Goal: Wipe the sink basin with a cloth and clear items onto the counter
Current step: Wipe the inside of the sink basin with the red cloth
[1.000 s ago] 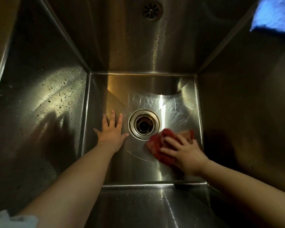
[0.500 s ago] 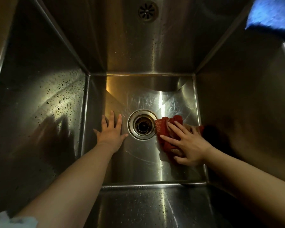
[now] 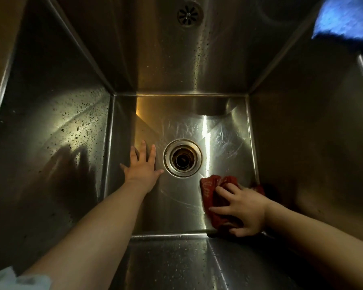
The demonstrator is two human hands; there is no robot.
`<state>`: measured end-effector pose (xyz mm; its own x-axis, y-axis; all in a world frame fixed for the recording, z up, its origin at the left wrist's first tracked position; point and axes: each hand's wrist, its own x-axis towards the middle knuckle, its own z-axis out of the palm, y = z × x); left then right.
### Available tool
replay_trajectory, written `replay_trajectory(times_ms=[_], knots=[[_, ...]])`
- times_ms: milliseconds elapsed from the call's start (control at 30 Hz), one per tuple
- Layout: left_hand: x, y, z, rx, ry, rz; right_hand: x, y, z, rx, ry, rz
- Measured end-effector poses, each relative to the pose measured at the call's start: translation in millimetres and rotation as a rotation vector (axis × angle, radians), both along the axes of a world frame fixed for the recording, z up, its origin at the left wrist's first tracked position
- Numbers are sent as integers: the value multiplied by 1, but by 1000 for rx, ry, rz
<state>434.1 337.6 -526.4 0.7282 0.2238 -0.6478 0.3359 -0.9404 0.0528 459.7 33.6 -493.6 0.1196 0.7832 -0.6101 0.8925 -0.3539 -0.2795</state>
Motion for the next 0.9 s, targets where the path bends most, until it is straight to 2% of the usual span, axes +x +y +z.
replay_trajectory(times_ms=[200, 333, 533, 700, 767, 900], knots=[[0, 0, 1, 2, 2, -8, -11, 16, -3, 39, 15, -29], [-1, 2, -2, 8, -8, -22, -2, 8, -2, 43, -59, -118], [-2, 3, -2, 2, -24, -26, 32, 13, -8, 55, -215, -564], [-3, 4, -3, 10, -21, -34, 27, 22, -11, 106, -158, -778], [-2, 3, -2, 8, -19, -28, 19, 17, -8, 75, -122, -747], [0, 2, 0, -8, -10, -3, 8, 18, -6, 14, -101, -550]])
